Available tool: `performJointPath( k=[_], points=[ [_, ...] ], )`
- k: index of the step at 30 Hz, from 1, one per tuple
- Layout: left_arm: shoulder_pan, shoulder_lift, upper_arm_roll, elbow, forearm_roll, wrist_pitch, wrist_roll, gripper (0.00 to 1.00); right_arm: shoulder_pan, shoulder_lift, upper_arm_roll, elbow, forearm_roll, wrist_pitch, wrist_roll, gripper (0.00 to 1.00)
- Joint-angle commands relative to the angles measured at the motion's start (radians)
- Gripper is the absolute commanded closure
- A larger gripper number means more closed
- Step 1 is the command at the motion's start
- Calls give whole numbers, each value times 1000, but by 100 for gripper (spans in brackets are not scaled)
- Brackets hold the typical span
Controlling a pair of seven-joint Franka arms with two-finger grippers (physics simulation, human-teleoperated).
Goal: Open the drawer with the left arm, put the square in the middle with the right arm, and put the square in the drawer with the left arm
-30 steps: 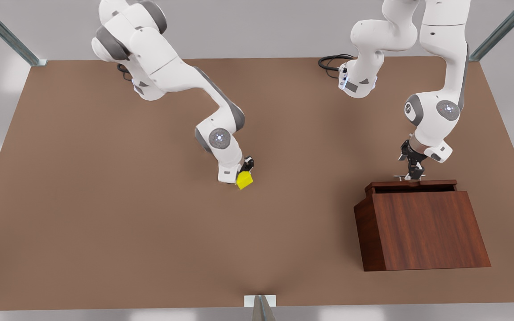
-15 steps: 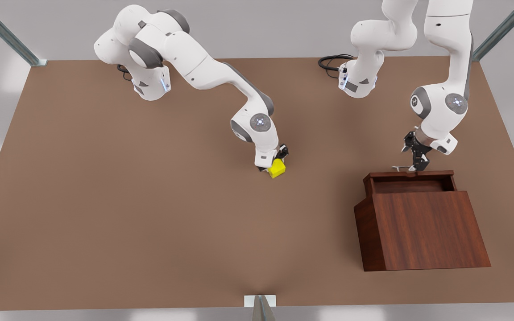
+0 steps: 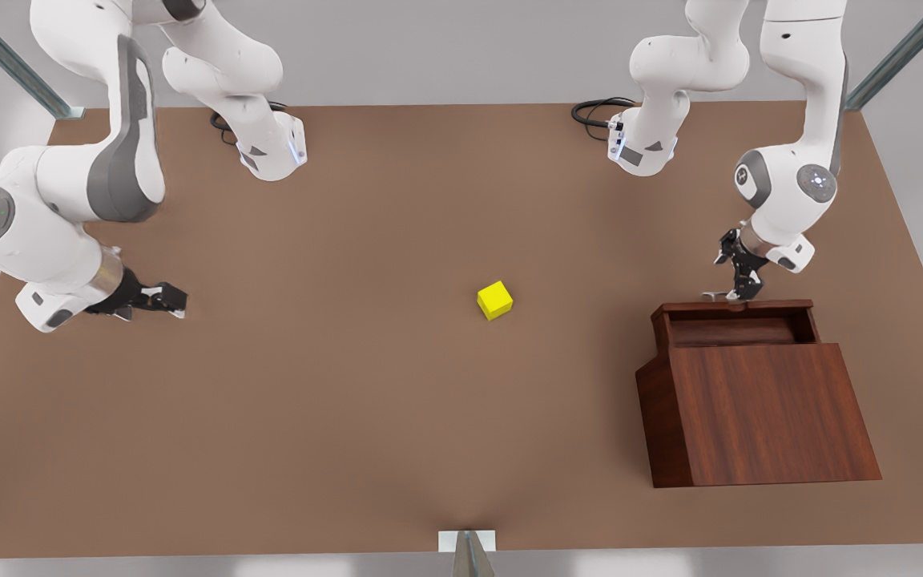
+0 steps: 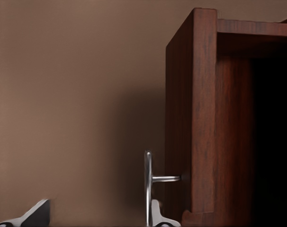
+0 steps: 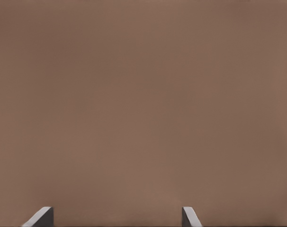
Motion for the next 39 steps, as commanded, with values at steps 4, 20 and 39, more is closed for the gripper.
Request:
performJointPath(
  k=[4, 20, 39],
  points=[
    [-6, -10, 0, -25, 2, -4, 0, 0, -58, 0, 50, 10, -4, -4, -11, 0],
    [-29, -128, -18, 284, 65, -524, 194, 0, -73, 19, 25, 83, 8, 39, -4, 0],
    [-350, 622, -445, 1102, 59, -611, 1439, 0, -85, 14, 24, 108, -1, 26, -7, 0]
  ],
)
